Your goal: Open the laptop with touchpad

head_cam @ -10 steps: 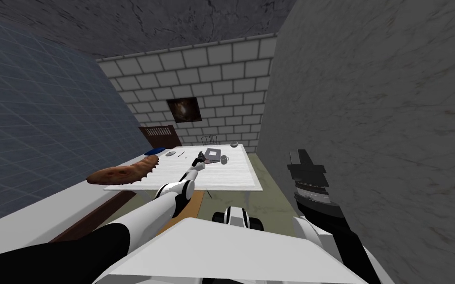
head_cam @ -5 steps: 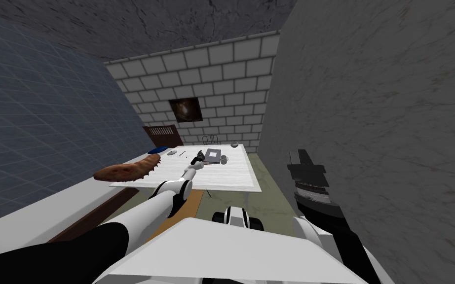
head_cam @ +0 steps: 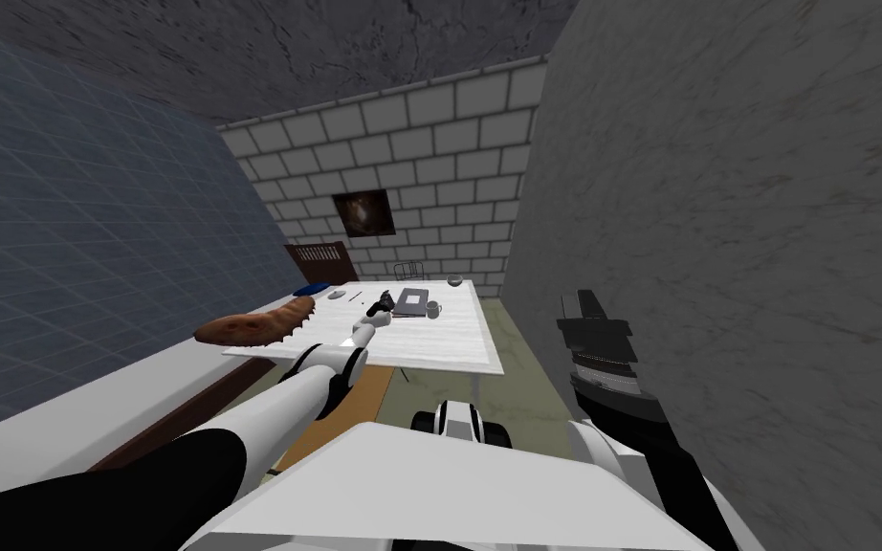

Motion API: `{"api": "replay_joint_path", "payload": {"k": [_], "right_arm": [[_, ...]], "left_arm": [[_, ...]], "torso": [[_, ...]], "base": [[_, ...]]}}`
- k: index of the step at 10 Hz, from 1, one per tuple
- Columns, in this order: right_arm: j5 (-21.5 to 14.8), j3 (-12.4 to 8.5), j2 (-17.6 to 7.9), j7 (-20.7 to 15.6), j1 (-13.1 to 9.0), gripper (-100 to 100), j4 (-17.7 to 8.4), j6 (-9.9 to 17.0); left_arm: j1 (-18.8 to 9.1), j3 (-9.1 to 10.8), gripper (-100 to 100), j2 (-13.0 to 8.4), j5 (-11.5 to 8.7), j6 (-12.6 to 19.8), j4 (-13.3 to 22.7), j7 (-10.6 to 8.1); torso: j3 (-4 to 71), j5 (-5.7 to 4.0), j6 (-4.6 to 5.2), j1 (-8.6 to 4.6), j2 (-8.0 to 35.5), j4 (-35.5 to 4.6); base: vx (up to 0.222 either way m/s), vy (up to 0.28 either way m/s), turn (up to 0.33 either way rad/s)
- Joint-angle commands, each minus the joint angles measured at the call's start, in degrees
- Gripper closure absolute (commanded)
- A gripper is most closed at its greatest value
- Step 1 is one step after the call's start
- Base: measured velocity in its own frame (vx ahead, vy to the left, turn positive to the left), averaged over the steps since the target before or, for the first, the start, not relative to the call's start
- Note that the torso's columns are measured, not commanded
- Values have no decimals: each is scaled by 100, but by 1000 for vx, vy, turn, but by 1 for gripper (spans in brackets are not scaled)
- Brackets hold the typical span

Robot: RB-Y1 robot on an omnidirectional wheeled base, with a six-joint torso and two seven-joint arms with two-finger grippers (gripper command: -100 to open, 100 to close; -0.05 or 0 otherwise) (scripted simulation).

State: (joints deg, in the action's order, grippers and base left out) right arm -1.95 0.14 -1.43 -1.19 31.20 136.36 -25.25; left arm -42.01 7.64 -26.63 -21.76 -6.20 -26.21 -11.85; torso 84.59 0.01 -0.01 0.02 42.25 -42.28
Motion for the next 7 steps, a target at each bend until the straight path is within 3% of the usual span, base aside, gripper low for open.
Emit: {"api": "replay_joint_path", "payload": {"k": [1, 2, 7], "right_arm": [[0, 0, 0, 0, 0, 0, 0, 0], [0, 0, 0, 0, 0, 0, 0, 0], [0, 0, -1, 0, 0, 0, 0, 0]], "left_arm": [[-7, -159, -100, -54, -40, 7, 12, -94], [-7, -174, 0, -57, -42, 14, 9, -104], [-7, -173, 0, -56, -42, 13, 9, -103]], "torso": [[0, 0, 3, 0, 0, 0], [-2, 2, 2, 8, 3, -1], [-2, -1, 1, -3, 3, -1]], "base": [[8, -21, 6], [0, 0, 0], [0, 0, 0]]}}
